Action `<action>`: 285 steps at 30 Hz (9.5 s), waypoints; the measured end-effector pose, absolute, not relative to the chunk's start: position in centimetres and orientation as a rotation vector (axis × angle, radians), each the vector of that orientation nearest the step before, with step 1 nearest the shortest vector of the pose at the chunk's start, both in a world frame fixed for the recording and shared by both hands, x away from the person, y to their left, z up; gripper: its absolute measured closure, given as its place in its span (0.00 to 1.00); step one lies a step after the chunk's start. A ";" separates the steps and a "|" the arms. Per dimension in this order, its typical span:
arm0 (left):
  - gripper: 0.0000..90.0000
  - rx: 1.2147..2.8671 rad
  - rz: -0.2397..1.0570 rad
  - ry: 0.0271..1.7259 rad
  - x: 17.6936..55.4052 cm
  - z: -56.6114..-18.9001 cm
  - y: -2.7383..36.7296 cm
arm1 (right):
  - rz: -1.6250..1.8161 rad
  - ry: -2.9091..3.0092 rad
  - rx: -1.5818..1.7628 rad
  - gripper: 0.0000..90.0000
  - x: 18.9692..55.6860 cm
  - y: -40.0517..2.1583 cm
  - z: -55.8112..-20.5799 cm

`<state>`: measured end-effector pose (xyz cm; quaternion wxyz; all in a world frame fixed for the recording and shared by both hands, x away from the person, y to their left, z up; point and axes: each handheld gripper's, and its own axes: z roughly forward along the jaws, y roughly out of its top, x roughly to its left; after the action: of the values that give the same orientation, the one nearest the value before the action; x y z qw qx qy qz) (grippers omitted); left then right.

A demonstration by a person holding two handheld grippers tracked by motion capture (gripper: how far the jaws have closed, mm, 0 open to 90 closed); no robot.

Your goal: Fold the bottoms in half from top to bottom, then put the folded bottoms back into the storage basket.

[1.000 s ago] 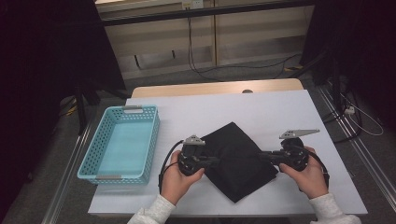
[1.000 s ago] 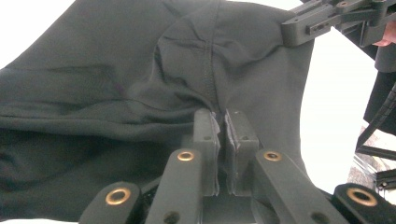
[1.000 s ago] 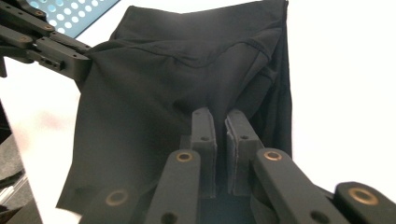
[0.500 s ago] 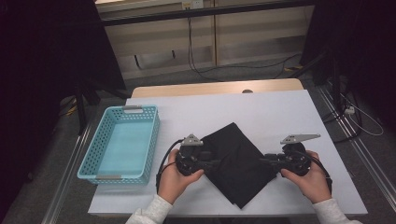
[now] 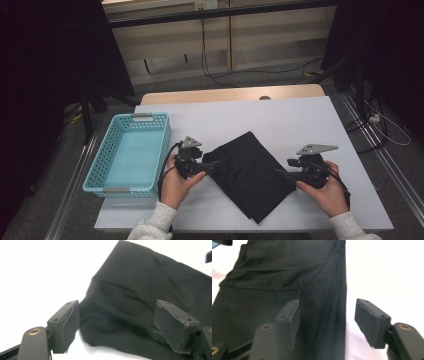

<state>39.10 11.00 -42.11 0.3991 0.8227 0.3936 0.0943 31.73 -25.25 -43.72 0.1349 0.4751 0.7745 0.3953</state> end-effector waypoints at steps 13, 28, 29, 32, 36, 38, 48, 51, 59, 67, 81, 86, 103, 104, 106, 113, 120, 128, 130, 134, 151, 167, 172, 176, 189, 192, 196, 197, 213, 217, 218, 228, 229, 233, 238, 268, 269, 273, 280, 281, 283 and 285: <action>0.37 2.104 0.217 1.127 40.8 -44.8 11.9 | 1.160 2.225 1.349 0.32 31.7 -25.1 -43.7; 0.85 2.094 0.131 1.163 40.6 -45.1 11.5 | 1.156 2.232 1.337 0.32 31.5 -25.1 -43.6; 0.88 2.091 0.126 1.168 40.6 -45.1 11.4 | 1.157 2.233 1.336 0.32 31.5 -25.1 -43.6; 0.91 2.083 0.110 1.179 40.8 -45.1 11.4 | 1.147 2.239 1.336 0.31 31.5 -25.1 -43.7; 0.94 2.068 0.081 1.199 41.4 -44.8 11.5 | 1.153 2.233 1.334 0.31 31.4 -25.2 -43.6; 0.95 2.066 0.078 1.200 41.8 -44.3 11.6 | 1.157 2.224 1.336 0.30 31.4 -25.3 -43.6; 0.96 2.077 0.111 1.220 44.2 -42.8 11.1 | 1.153 2.187 1.361 0.26 31.2 -25.3 -43.6; 0.96 2.093 0.111 1.218 44.7 -42.6 10.9 | 1.162 2.170 1.381 0.25 31.0 -25.0 -43.8; 0.96 2.096 0.108 1.218 45.5 -42.2 10.7 | 1.152 2.188 1.387 0.24 30.8 -23.5 -44.4; 0.96 2.093 0.109 1.220 45.4 -42.3 10.8 | 1.100 2.224 1.405 0.29 31.2 -22.3 -45.2; 0.96 2.108 0.110 1.211 45.3 -42.4 10.7 | 1.077 2.167 1.439 0.50 30.1 -21.3 -46.3; 0.96 2.109 0.111 1.212 45.2 -42.3 10.6 | 1.070 2.143 1.482 0.60 30.2 -21.1 -46.2; 0.60 2.044 0.138 1.262 45.3 -41.6 11.9 | 1.217 2.135 1.554 0.90 30.3 -21.3 -46.1; 0.55 2.034 0.128 1.273 45.3 -41.6 12.0 | 1.208 2.139 1.547 0.90 30.2 -21.2 -46.0; 0.47 2.036 0.103 1.273 45.2 -41.6 11.9 | 1.193 2.142 1.534 0.90 30.2 -21.1 -45.9; 0.27 2.035 0.089 1.288 45.0 -42.4 10.9 | 1.183 2.161 1.505 0.91 30.0 -20.9 -45.7; 0.24 2.094 0.156 1.319 44.5 -44.5 9.0 | 1.196 2.172 1.496 0.91 30.1 -21.0 -45.7; 0.62 2.135 0.198 1.307 43.9 -44.3 8.8 | 1.197 2.189 1.482 0.90 30.0 -20.7 -45.7; 0.78 2.113 0.111 1.324 44.0 -44.3 8.9 | 1.196 2.192 1.468 0.90 29.9 -20.5 -45.7; 0.88 2.160 0.102 1.349 44.4 -43.8 8.2 | 1.171 2.196 1.448 0.91 29.7 -20.0 -45.6; 0.92 2.337 0.049 1.393 46.5 -40.5 7.3 | 1.196 2.175 1.414 0.91 29.6 -19.7 -45.1; 0.93 2.376 0.028 1.415 47.3 -38.8 8.1 | 1.227 2.175 1.384 0.92 29.4 -18.5 -44.7; 0.93 2.396 0.028 1.408 47.3 -38.1 7.8 | 1.236 2.157 1.370 0.92 29.3 -18.4 -44.3; 0.93 2.416 0.013 1.411 47.6 -37.4 7.7 | 1.234 2.156 1.362 0.92 29.1 -18.4 -44.2; 0.93 2.446 -0.016 1.417 48.2 -35.7 8.1 | 1.270 2.118 1.347 0.92 29.2 -18.2 -43.4; 0.93 2.456 -0.019 1.429 48.3 -35.2 8.4 | 1.284 2.116 1.334 0.92 29.1 -17.9 -43.1; 0.93 2.475 -0.011 1.440 48.3 -34.5 8.5 | 1.297 2.119 1.316 0.92 29.1 -17.3 -42.9; 0.93 2.483 -0.007 1.441 48.3 -34.3 8.6 | 1.300 2.120 1.311 0.92 29.1 -17.2 -42.9; 0.93 2.498 -0.009 1.467 48.9 -31.9 9.8 | 1.326 2.107 1.262 0.92 29.4 -15.5 -42.3; 0.93 2.493 -0.011 1.468 48.8 -31.4 10.3 | 1.347 2.095 1.255 0.92 29.4 -15.2 -42.1; 0.93 2.491 -0.011 1.469 48.8 -31.2 10.4 | 1.349 2.096 1.252 0.92 29.5 -15.2 -42.1; 0.93 2.478 -0.007 1.480 48.7 -29.8 11.1 | 1.381 2.090 1.224 0.92 29.4 -14.4 -41.7; 0.93 2.478 -0.006 1.479 48.6 -29.7 11.2 | 1.383 2.090 1.225 0.92 29.4 -14.3 -41.6; 0.93 2.474 -0.012 1.484 48.6 -29.4 11.5 | 1.389 2.084 1.215 0.92 29.4 -14.2 -41.5; 0.93 2.491 0.020 1.473 48.5 -28.3 11.5 | 1.394 2.076 1.205 0.92 29.5 -14.1 -41.3; 0.93 2.465 0.061 1.494 49.1 -23.2 13.4 | 1.508 2.017 1.140 0.93 30.3 -12.5 -38.7; 0.93 2.463 0.068 1.494 49.1 -23.0 13.5 | 1.512 2.013 1.129 0.93 30.3 -12.5 -38.7; 0.93 2.459 0.070 1.500 49.1 -22.4 14.0 | 1.526 2.007 1.119 0.93 30.5 -12.0 -38.5; 0.93 2.472 0.082 1.516 49.1 -21.5 14.4 | 1.539 2.004 1.101 0.93 30.7 -11.4 -38.2; 0.93 2.469 0.084 1.522 49.1 -21.4 14.5 | 1.541 2.005 1.100 0.93 30.7 -11.3 -38.2; 0.93 2.474 0.076 1.529 49.2 -21.1 14.8 | 1.553 2.004 1.097 0.93 30.6 -11.2 -38.0; 0.93 2.476 0.077 1.534 49.3 -21.0 14.9 | 1.557 2.004 1.092 0.93 30.6 -11.0 -37.8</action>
<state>49.31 14.92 -20.97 0.1139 0.8443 0.5230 0.0264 30.56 -11.01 -37.80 0.1883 0.3882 0.7124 0.5534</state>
